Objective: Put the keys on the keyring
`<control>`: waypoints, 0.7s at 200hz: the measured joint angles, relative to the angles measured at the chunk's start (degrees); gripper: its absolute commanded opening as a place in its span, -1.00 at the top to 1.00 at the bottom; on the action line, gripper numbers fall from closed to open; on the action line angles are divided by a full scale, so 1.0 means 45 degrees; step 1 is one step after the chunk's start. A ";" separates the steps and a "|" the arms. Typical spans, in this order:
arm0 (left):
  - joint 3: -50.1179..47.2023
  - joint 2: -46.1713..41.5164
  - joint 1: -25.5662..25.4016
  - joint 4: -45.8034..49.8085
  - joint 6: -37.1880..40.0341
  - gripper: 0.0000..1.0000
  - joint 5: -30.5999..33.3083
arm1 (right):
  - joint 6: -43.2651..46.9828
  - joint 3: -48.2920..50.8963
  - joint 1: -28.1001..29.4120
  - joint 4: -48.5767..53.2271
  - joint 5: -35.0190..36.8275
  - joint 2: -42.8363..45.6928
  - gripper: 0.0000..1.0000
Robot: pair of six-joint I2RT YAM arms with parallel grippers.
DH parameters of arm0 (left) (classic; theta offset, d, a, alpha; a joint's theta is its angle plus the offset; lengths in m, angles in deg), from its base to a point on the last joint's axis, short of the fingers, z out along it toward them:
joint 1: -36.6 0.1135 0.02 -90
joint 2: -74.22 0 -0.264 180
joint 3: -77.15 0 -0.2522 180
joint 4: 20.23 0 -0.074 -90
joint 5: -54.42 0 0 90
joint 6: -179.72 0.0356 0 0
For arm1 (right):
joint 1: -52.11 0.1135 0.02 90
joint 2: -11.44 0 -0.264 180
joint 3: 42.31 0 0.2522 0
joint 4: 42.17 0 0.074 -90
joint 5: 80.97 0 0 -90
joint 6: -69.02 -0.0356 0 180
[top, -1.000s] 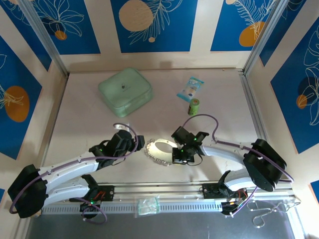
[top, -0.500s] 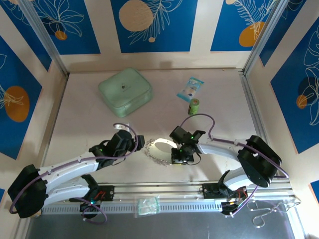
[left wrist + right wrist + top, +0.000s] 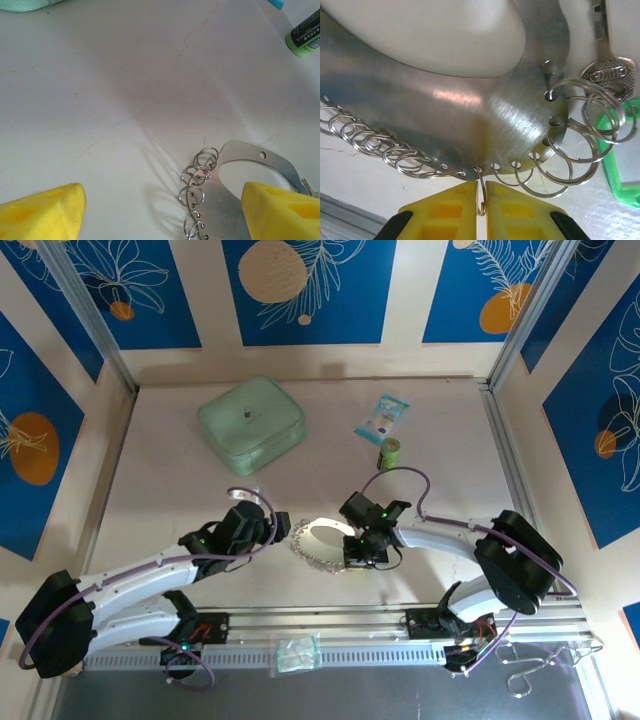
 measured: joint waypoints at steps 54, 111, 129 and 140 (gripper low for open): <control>0.0000 0.0000 0.0000 0.0000 0.0000 -0.61 0.0000 | -0.0034 -0.0160 -0.0044 -0.0005 0.0039 -0.0049 1.00; 0.0034 -0.0491 -0.0005 0.0131 0.0680 -0.37 0.0117 | 0.1375 -0.0160 0.0316 0.0097 0.1273 0.2365 1.00; 0.0432 -0.0622 -0.0010 0.0500 0.1535 -0.35 0.0044 | 0.2633 -0.0165 0.0432 -0.0155 0.1831 0.3619 1.00; 0.0840 -0.0622 -0.0010 0.0724 0.2200 -0.34 -0.0034 | 0.3609 -0.0165 0.0427 -0.0393 0.2050 0.4061 1.00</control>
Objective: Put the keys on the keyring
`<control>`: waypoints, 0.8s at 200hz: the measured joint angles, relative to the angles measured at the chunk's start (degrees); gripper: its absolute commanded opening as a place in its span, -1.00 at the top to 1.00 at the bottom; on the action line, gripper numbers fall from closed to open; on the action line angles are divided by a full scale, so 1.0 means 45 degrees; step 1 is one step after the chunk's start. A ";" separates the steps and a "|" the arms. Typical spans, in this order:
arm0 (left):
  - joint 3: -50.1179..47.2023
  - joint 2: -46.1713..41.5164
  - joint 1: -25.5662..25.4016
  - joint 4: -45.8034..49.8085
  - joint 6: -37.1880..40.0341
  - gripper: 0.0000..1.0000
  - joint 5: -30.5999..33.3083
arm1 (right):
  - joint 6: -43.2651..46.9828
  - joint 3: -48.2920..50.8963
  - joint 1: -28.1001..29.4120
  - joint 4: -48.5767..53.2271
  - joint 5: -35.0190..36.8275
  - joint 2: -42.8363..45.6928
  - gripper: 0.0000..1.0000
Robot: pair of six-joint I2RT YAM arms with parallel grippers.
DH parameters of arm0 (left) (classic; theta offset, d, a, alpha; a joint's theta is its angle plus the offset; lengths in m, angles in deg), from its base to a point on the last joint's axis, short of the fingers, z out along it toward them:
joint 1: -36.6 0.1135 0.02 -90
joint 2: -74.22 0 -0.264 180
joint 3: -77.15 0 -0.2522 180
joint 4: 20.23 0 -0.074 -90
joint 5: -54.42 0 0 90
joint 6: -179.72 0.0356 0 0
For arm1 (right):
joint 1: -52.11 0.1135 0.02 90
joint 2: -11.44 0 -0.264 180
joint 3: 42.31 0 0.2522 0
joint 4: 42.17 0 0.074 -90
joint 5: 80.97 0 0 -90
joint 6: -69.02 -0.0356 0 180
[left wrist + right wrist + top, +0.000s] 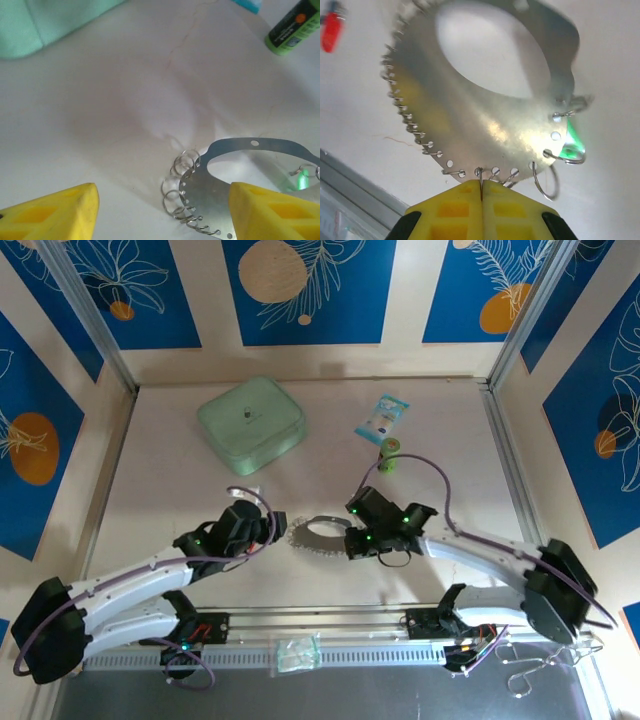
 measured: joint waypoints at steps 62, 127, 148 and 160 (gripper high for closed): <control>0.1982 -0.0165 0.0058 0.0636 0.4809 -0.24 -0.0845 | 0.4993 -0.0107 -0.1443 -0.2171 -0.1399 0.0850 1.00; 0.2249 -0.0165 0.0520 -0.0219 0.9160 0.06 -0.3512 | 0.7655 -0.0151 -0.2438 -0.4308 -0.5183 0.1239 1.00; 0.1583 -0.0107 0.0976 -0.1010 0.9651 0.08 -0.4935 | 0.8165 -0.0160 -0.2448 -0.4503 -0.6081 0.1234 1.00; 0.1282 -0.0039 0.1093 -0.1486 0.9845 0.08 -0.5935 | 0.8422 -0.0262 -0.2448 -0.4473 -0.6513 0.1161 1.00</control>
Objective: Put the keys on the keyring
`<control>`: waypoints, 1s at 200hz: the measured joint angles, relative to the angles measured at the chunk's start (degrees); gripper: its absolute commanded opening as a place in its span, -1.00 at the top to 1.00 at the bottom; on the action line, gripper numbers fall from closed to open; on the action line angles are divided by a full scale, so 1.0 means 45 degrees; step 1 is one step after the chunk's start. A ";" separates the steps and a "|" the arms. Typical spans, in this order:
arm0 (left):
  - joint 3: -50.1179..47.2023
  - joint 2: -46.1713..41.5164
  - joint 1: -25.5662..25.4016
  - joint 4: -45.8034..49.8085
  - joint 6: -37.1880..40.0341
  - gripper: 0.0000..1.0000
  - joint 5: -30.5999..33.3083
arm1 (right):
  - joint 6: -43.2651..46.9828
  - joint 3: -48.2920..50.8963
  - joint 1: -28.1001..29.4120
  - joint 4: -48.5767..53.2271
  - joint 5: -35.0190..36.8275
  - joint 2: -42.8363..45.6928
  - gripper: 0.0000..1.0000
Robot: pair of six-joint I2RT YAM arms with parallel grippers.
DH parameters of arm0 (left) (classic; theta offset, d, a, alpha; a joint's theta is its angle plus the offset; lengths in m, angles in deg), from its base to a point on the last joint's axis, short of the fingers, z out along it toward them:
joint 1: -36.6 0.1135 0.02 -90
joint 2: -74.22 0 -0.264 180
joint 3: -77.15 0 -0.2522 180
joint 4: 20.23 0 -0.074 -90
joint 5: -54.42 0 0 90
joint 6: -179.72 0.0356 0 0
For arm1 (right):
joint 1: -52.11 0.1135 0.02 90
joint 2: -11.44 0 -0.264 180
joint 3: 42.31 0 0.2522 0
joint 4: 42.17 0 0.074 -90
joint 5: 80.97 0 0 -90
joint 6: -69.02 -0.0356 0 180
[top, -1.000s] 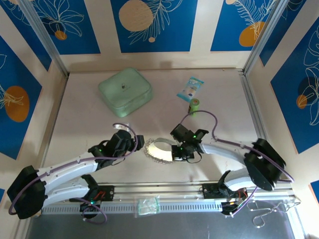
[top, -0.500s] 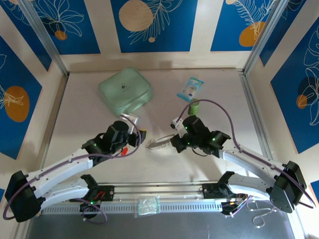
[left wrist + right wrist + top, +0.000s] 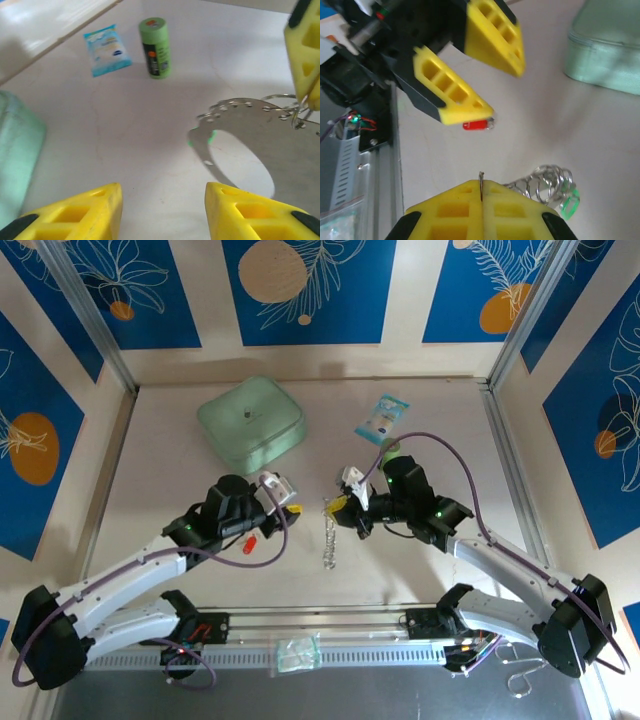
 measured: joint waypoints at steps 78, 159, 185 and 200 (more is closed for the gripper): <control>-0.0607 0.0335 0.0049 -0.1846 0.0267 0.22 -0.4435 | 0.1258 -0.1258 0.0141 0.0204 -0.1316 -0.0665 1.00; -0.0967 0.0495 0.0049 -0.2565 0.0112 0.34 -0.5236 | 0.2788 -0.1967 0.0763 0.1642 -0.1166 -0.1078 1.00; -0.0986 0.0471 0.0049 -0.2521 0.0165 0.34 -0.5231 | 0.3123 -0.1972 0.0937 0.2079 -0.0724 -0.1083 1.00; -0.0991 0.0418 0.0049 -0.2521 0.0257 0.35 -0.5236 | 0.3240 -0.1972 0.1030 0.2259 -0.0520 -0.1083 1.00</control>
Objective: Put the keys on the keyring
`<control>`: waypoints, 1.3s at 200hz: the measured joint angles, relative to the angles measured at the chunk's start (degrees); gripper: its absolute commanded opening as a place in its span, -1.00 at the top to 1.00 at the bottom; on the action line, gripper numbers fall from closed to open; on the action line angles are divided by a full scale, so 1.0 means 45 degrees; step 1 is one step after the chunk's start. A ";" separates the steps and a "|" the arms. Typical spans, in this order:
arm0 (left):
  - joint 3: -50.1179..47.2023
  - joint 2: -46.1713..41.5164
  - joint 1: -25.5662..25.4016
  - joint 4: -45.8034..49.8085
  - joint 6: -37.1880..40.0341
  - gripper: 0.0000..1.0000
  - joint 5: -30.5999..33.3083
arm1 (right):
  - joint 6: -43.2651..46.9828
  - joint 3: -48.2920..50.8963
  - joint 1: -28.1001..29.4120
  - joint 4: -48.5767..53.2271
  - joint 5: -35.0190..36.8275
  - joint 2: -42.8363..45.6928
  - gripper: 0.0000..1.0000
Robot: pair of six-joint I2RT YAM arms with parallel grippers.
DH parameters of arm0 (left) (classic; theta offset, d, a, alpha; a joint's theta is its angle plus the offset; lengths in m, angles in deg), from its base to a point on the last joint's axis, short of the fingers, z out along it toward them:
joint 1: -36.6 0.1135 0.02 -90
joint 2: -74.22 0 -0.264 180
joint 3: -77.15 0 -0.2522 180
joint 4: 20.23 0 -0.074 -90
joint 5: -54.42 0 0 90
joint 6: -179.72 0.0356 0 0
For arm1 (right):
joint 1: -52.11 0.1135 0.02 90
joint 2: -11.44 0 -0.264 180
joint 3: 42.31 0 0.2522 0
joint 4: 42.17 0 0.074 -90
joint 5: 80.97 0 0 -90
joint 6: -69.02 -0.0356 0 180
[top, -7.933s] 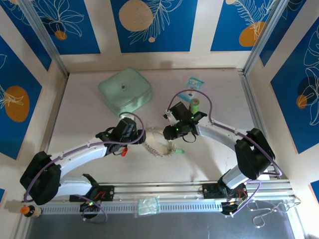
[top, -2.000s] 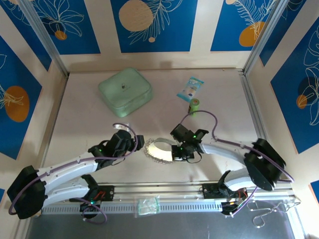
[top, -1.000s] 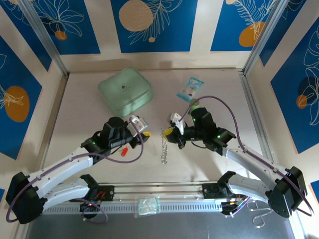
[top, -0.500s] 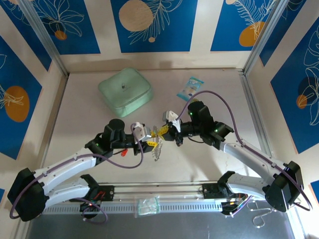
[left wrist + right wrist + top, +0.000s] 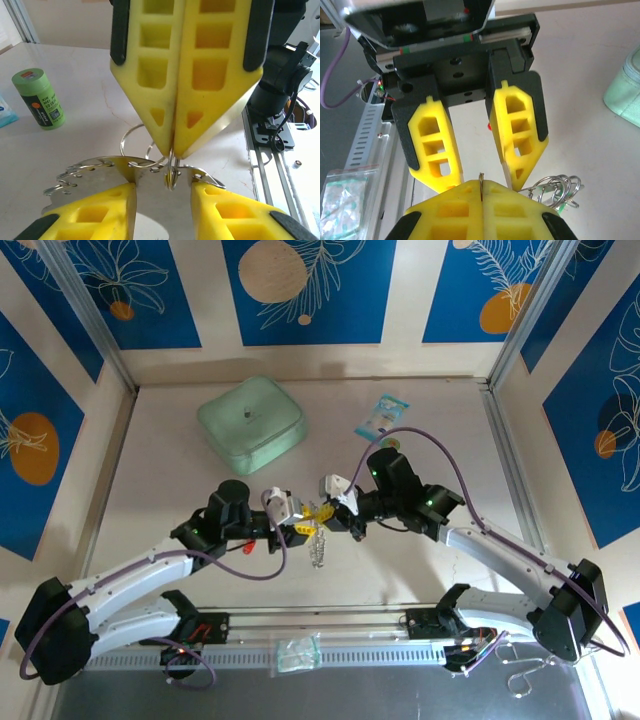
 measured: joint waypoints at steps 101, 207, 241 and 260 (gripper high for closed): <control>-0.0083 0.0000 0.0000 -0.0112 0.0151 0.86 -0.0583 | 0.0175 -0.0049 0.0296 0.0316 0.0262 -0.0277 1.00; -0.1472 -0.0661 -0.0155 -0.1137 0.2331 1.00 0.0112 | -0.0986 0.3978 -0.0850 -0.3390 0.0588 0.4279 0.36; -0.1812 -0.0782 -0.0364 -0.1642 0.3789 1.00 0.0423 | -0.0384 0.4420 -0.0083 -0.3546 0.1331 0.4245 0.49; -0.1865 -0.0782 -0.0403 -0.1783 0.4129 1.00 0.0461 | 0.0019 0.4420 0.0471 -0.3691 0.1739 0.3827 0.51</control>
